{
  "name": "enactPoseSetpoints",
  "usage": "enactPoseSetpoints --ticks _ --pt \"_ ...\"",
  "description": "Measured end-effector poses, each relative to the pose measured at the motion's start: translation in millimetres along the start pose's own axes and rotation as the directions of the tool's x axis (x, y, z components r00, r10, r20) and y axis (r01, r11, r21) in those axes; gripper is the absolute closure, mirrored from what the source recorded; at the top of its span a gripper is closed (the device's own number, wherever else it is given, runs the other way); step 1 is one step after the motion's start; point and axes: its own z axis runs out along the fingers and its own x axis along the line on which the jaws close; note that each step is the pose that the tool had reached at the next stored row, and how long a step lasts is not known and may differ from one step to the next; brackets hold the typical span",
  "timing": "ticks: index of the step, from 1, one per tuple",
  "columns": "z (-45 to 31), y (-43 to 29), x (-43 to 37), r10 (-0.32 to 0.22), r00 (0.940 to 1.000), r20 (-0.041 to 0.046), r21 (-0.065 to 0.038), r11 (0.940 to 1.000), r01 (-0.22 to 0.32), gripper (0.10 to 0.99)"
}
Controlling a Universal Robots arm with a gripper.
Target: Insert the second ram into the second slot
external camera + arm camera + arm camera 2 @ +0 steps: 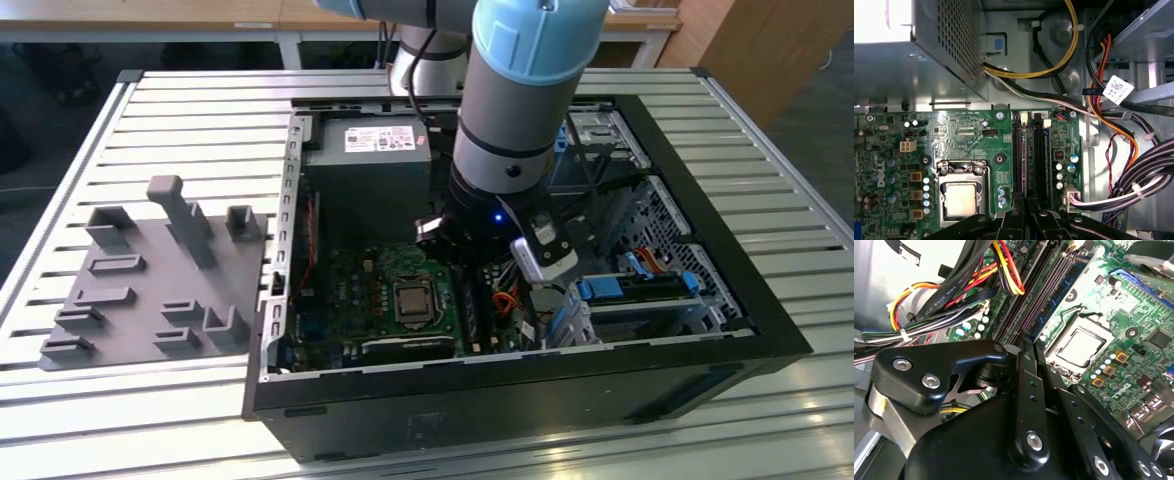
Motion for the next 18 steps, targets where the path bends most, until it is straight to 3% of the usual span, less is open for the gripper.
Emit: enactPoseSetpoints --ticks 18 --pt "4.0 3.2 -2.7 -0.006 1.0000 -0.0059 0.000 1.0000 0.006 0.949"
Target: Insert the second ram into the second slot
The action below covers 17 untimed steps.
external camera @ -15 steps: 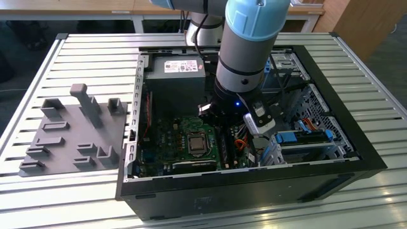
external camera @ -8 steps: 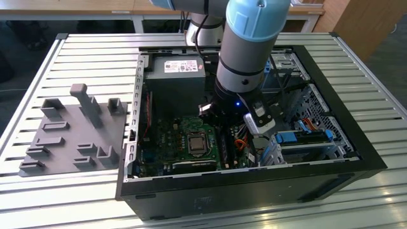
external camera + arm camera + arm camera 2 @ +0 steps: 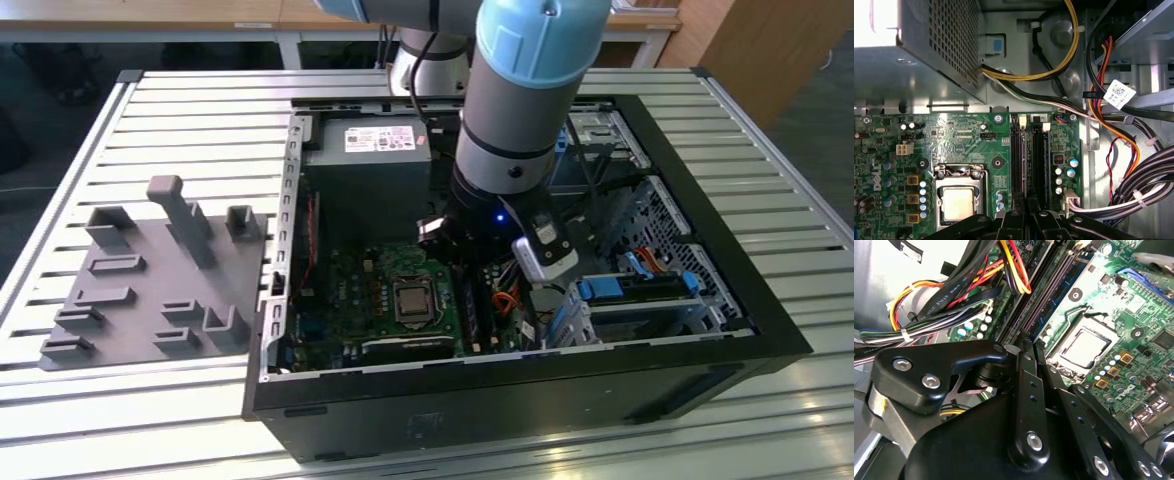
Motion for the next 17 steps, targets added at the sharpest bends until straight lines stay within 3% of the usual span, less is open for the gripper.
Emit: enactPoseSetpoints --ticks 9,17 --pt "2.9 0.6 -0.7 -0.004 1.0000 -0.0012 0.000 1.0000 0.004 0.949" --pt "0.9 1.3 -0.8 -0.006 1.0000 -0.0022 0.001 1.0000 0.006 0.949"
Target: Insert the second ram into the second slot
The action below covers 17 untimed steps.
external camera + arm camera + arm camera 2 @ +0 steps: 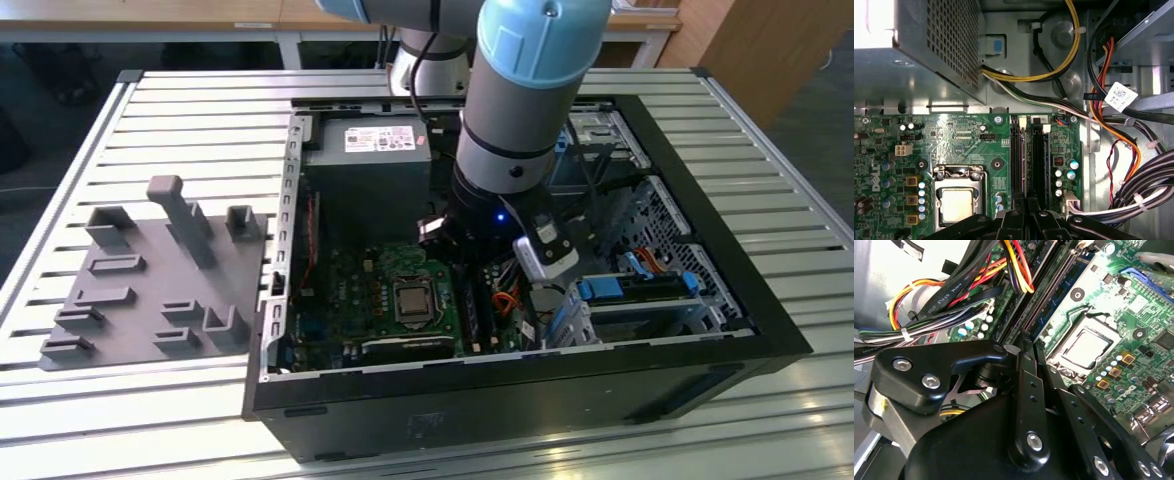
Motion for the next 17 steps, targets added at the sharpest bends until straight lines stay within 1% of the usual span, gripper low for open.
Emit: enactPoseSetpoints --ticks 9,17 --pt "0.9 0.0 -0.3 -0.003 1.0000 -0.0010 0.000 1.0000 0.003 0.949" --pt "3.4 -0.2 -0.4 -0.004 1.0000 -0.0045 0.001 1.0000 0.004 0.949"
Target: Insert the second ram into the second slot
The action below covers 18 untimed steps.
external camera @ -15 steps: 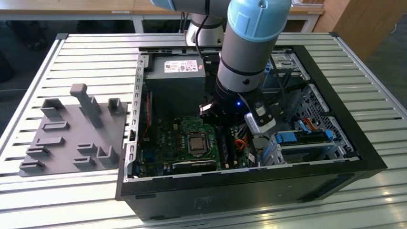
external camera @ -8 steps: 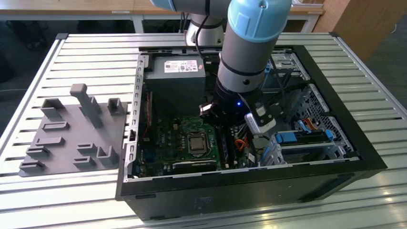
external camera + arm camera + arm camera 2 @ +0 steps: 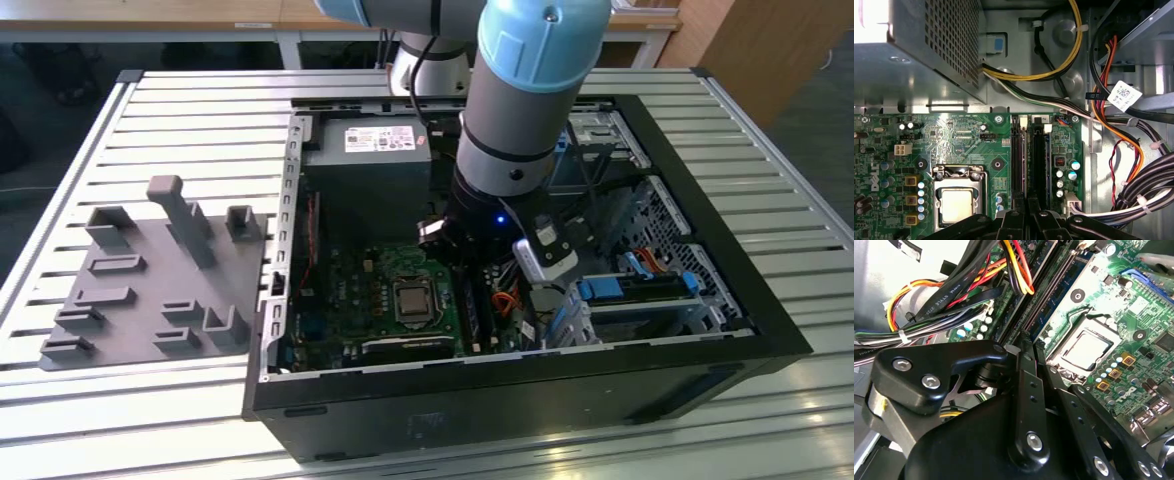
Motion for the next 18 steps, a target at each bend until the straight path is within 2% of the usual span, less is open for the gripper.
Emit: enactPoseSetpoints --ticks 14,18 --pt "2.8 -0.2 -0.1 0.000 1.0000 -0.0010 0.000 1.0000 0.000 0.949" --pt "-0.5 0.0 0.0 0.000 1.0000 -0.0009 0.000 1.0000 0.000 0.949"
